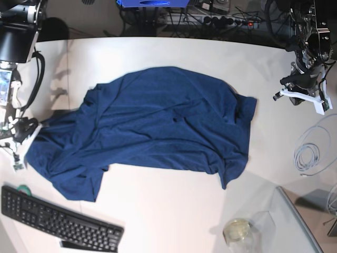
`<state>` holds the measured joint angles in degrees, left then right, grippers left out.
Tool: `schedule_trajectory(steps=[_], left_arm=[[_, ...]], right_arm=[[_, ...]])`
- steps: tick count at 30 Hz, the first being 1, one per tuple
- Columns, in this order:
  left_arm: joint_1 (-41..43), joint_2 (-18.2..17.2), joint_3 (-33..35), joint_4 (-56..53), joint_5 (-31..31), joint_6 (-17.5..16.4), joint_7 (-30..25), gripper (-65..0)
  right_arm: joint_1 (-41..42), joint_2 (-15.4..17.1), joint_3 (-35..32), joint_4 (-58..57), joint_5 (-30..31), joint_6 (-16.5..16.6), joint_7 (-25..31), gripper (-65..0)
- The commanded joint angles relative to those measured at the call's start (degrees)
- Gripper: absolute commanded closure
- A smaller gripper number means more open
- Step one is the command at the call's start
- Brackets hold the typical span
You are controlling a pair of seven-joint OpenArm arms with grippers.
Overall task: Layout the t-shirt on the table in an organized manner, then fold the t-shirt properly
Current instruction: 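Release the hem with both grippers and lift them away, then grasp the shirt corner near the right gripper and lift it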
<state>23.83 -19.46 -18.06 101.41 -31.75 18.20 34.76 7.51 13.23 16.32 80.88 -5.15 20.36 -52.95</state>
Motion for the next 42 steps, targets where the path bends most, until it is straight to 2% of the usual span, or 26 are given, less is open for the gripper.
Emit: schedule_trajectory(steps=[1, 3, 5, 7, 9, 12, 14, 16, 20, 29, 30, 31, 34, 35, 42], left_arm=[[-0.05, -0.8, -0.35, 0.88, 0.32, 0.05, -1.14, -8.1], [-0.14, -0.45, -0.35, 0.88, 0.32, 0.05, -1.14, -8.1], [-0.14, 0.17, -0.35, 0.88, 0.32, 0.05, -1.14, -8.1], [-0.14, 0.25, -0.35, 0.79, 0.32, 0.05, -1.14, -8.1], [-0.14, 0.25, -0.35, 0.44, 0.32, 0.05, -1.14, -8.1], [-0.23, 0.17, -0.53, -0.79, 0.41, 0.05, -1.14, -8.1], [-0.49, -0.01, -0.88, -1.23, 0.41, 0.05, -2.1, -8.1], [-0.41, -0.1, -1.06, -1.84, 0.41, 0.05, -3.6, -8.1], [-0.05, -1.06, -0.62, -2.9, 0.41, -0.04, -4.48, -7.9], [-0.05, -0.89, -0.44, -3.16, 0.41, -0.04, -4.48, -7.9], [-0.05, -0.8, -0.44, -3.16, 0.41, -0.04, -4.48, -7.9], [-0.05, -0.8, -0.44, -3.16, 0.41, -0.04, -4.48, -7.9], [-0.05, -0.71, -0.44, -3.16, 0.41, -0.04, -4.48, -7.9], [-0.05, -0.71, -0.44, -3.16, 0.41, -0.04, -4.48, -7.9], [-0.05, -0.8, -0.44, -3.16, 0.41, -0.04, -4.48, -7.9]], right_arm=[[1.42, 0.44, 0.34, 0.48, -0.08, -0.54, 0.51, -4.2], [1.06, 0.35, 0.26, 1.27, -0.08, -0.54, 0.33, -16.1], [-1.57, 0.26, 0.43, 4.52, 0.09, -0.45, -1.34, -33.3], [-5.62, -2.29, 0.52, 11.12, 0.18, -0.45, -1.95, -48.2], [-10.45, -5.28, 0.26, 17.98, 0.18, 0.17, -1.95, -50.6], [-15.38, -10.64, -0.98, 21.93, 0.27, 5.09, -1.86, -46.5], [-16.43, -12.4, -1.68, 21.23, 0.27, 8.52, -1.25, -43.4], [-16.78, -13.72, -2.82, 19.03, 0.18, 10.28, 1.04, -42.3], [-15.9, -14.16, -3.09, 13.49, 0.18, 10.63, 4.64, -42.6], [-13.44, -14.33, -3.09, 7.43, 0.18, 10.81, 5.26, -41.4], [-13.35, -14.33, -3.09, 7.34, 0.27, 10.81, 5.26, -38.7], [-13.09, -14.33, -3.09, 7.34, 0.27, 10.81, 5.26, -33.0], [-13.18, -14.33, -3.09, 7.78, 0.27, 10.81, 4.82, -6.3], [-13.35, -14.33, -3.09, 7.95, 0.27, 10.81, 4.82, 0.0], [-15.64, -14.33, -2.65, 12.79, 0.27, 10.81, 3.06, 0.0]])
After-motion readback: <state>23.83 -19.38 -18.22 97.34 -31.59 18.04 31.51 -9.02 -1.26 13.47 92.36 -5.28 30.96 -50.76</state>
